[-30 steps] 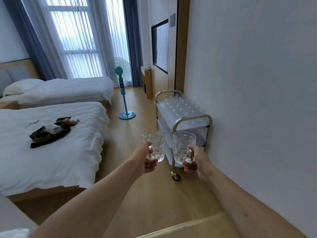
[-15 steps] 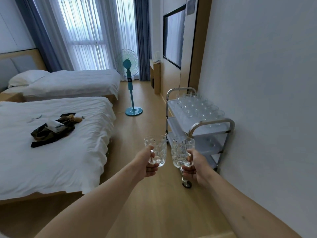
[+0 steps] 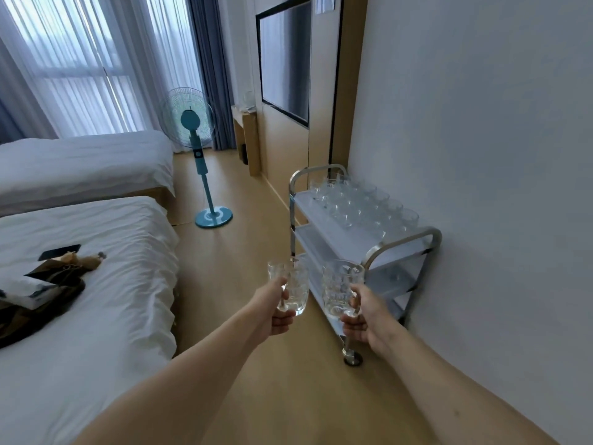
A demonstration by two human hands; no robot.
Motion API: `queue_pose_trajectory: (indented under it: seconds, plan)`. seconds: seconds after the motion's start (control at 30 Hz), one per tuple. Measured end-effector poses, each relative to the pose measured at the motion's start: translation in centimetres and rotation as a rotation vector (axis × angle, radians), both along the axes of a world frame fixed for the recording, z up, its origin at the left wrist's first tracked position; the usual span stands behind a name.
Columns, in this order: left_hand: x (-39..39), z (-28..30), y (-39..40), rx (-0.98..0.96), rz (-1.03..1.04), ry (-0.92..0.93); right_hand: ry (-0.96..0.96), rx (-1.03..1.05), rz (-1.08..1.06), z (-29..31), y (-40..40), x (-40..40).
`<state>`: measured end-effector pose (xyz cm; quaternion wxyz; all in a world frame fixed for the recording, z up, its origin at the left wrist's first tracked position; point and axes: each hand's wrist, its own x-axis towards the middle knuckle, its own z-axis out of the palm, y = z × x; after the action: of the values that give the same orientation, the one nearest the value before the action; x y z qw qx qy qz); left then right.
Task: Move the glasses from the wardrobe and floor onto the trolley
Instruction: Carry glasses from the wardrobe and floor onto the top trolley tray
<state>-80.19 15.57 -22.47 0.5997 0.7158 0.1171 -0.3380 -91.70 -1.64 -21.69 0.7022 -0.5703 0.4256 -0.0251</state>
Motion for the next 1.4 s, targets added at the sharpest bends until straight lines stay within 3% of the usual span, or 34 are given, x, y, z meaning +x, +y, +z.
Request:
queue_pose_trajectory:
  seconds: [0.27, 0.53, 1.0, 1.4]
  plan:
    - [6.0, -1.4, -2.1, -0.022, -0.076, 0.045, 0.088, -0.005, -0.070, -1.6, -1.3, 5.4]
    - [13.0, -2.2, -5.5, 0.000, -0.116, 0.022, 0.052, 0.037, -0.077, -4.1, -4.9, 12.8]
    - [26.7, -4.4, -17.9, 0.077, -0.195, 0.035, 0.053, 0.169, -0.210, -8.5, -15.8, 24.9]
    - [33.6, -8.6, -27.2, 0.035, -0.376, 0.182, 0.128, 0.222, -0.436, -13.0, -21.5, 31.7]
